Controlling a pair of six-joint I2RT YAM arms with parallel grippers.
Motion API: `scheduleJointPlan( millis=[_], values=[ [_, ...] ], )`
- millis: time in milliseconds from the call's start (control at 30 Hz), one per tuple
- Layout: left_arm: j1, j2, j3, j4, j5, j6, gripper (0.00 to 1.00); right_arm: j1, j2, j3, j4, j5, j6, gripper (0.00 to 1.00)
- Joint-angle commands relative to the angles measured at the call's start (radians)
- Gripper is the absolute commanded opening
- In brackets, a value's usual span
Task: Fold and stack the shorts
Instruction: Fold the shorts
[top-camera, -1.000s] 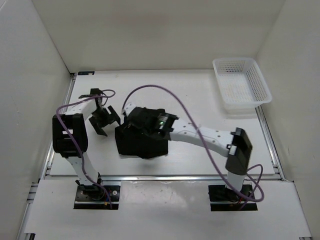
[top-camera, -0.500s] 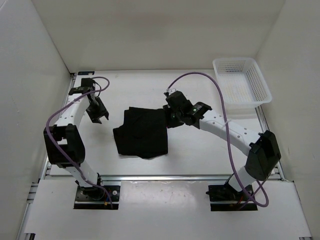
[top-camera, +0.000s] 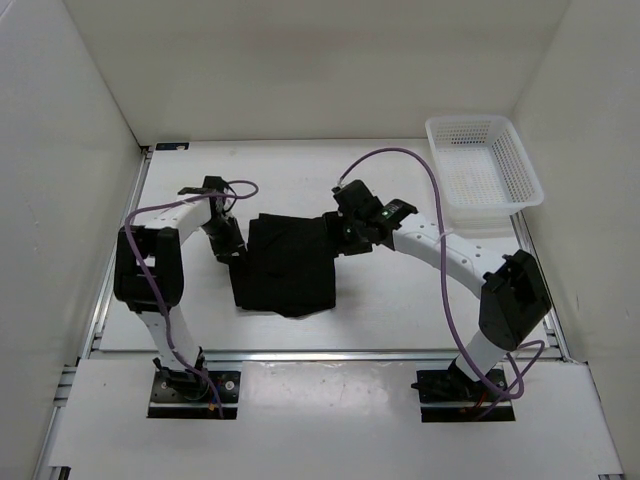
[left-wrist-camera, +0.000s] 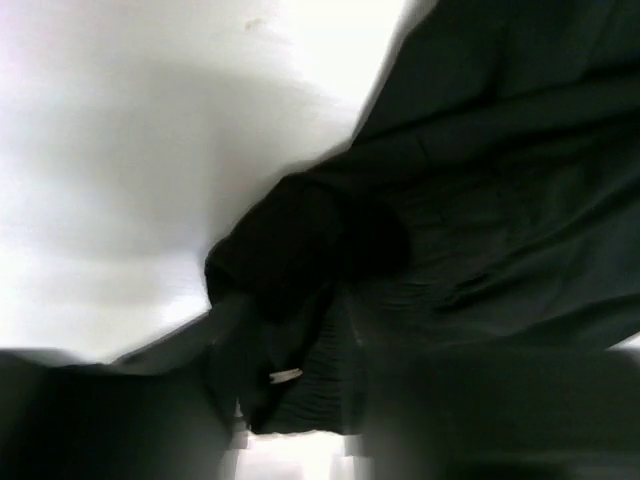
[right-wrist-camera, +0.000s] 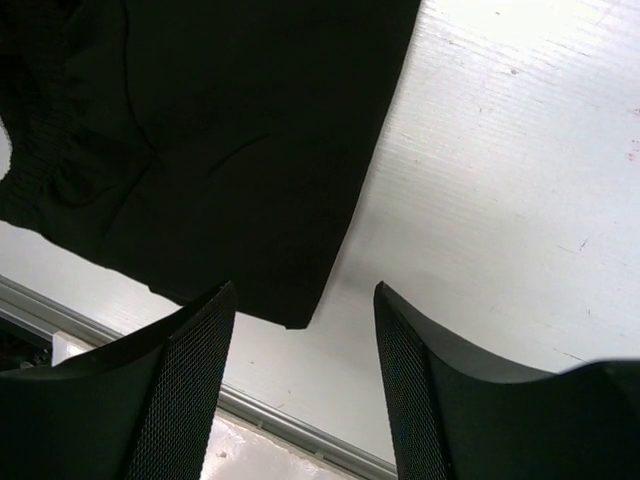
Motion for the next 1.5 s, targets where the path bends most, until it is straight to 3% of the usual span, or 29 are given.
scheduleJointPlan(
  millis=[0,67,333,533,600,667,700,933,1067,1200,1467],
  values=[
    [-0.02,0.031,0.061,0.046,0.064,0.019,0.4,-0.024,-0.023,0.01,-0.025,-0.008,0.023,0.63],
    [-0.02,0.031,0.075,0.036,0.064,0.019,0.1,-0.033,-0.048,-0.004,-0.025,-0.008,0.023,0.63],
    [-0.079,-0.097,0.219,-0.059,0.006,-0.011,0.1,-0.099,-0.092,-0.053,-0.034,-0.008,0.023,0.63],
    [-0.09,0.066,0.35,-0.059,-0.04,-0.011,0.1,-0.108,-0.092,-0.062,-0.043,0.003,0.023,0.63],
    [-0.09,0.167,0.393,-0.089,-0.068,-0.011,0.39,-0.108,-0.102,-0.071,-0.043,0.003,0.023,0.65],
    [-0.09,0.188,0.425,-0.112,-0.088,-0.022,0.76,-0.108,-0.111,-0.082,-0.054,0.014,0.023,0.74],
    [-0.09,0.188,0.425,-0.112,-0.112,-0.022,1.0,-0.108,-0.124,-0.096,-0.054,0.014,0.023,0.79],
    [-0.09,0.006,0.465,-0.152,-0.231,-0.068,1.0,-0.138,-0.152,-0.139,-0.042,-0.04,0.032,0.84],
    [-0.09,-0.157,0.382,-0.152,-0.266,-0.068,0.94,-0.138,-0.193,-0.139,-0.042,-0.019,0.05,0.88],
    [-0.09,-0.358,0.267,-0.123,-0.3,-0.068,0.97,-0.167,-0.289,-0.148,-0.042,0.156,0.05,1.0],
    [-0.09,-0.712,0.138,-0.082,-0.343,-0.079,1.0,-0.265,-0.523,-0.18,-0.129,0.503,0.05,1.0]
  ],
)
